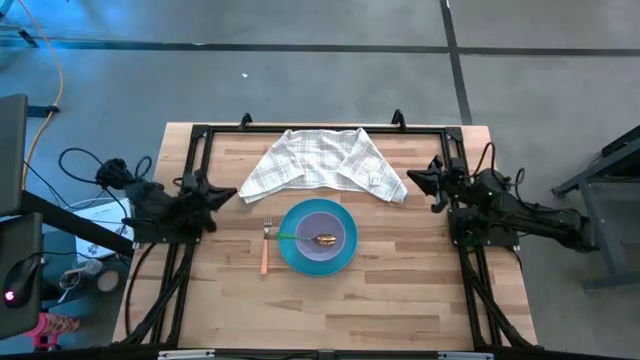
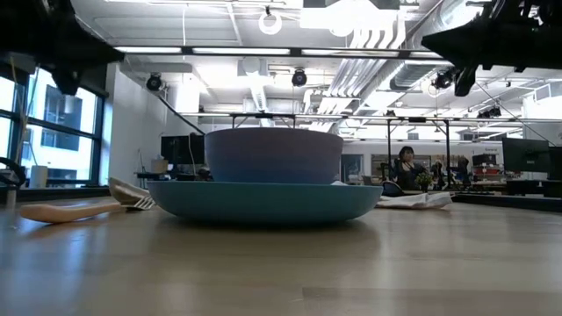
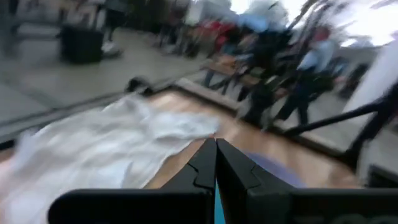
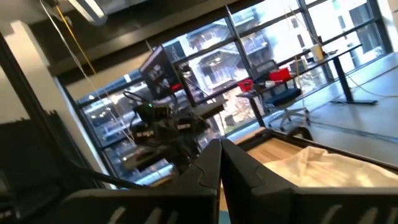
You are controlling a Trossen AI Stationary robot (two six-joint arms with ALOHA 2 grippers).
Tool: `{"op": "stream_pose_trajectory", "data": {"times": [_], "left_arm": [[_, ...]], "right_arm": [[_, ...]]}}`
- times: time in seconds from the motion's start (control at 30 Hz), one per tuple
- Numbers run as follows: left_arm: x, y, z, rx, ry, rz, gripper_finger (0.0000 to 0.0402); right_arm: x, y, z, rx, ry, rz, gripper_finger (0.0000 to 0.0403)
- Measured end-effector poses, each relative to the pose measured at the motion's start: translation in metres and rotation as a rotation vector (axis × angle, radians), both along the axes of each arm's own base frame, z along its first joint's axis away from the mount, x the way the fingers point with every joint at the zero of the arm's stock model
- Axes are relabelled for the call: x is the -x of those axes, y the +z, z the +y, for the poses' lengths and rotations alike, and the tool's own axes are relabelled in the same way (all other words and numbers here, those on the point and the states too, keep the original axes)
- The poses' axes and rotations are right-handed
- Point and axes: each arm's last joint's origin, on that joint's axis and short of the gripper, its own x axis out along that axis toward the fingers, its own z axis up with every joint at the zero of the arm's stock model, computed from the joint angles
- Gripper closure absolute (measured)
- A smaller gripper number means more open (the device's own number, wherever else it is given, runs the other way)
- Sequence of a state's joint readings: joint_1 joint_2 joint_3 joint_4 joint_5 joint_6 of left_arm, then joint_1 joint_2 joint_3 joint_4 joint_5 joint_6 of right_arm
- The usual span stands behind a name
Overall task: Set table place
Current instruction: Return to Home Position
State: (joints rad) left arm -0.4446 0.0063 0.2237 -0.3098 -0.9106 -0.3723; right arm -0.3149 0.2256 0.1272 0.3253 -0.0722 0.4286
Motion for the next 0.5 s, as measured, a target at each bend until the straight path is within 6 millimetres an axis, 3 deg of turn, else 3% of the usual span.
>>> {"op": "stream_pose_trajectory", "data": {"times": [0.23,0.37,0.5], "left_arm": [[-0.02,-0.038,0.0,-0.024,-0.013,-0.102,0.0402],[-0.022,-0.03,0.012,-0.065,-0.002,-0.124,0.0402],[-0.022,-0.03,0.024,-0.058,-0.047,-0.115,0.0402]], "right_arm": [[0.0,0.003,0.001,-0.031,0.024,-0.038,0.0403],[0.0,0.002,0.0,0.025,0.001,-0.01,0.0403],[-0.001,-0.003,-0.001,0.23,-0.068,0.087,0.0403]]}}
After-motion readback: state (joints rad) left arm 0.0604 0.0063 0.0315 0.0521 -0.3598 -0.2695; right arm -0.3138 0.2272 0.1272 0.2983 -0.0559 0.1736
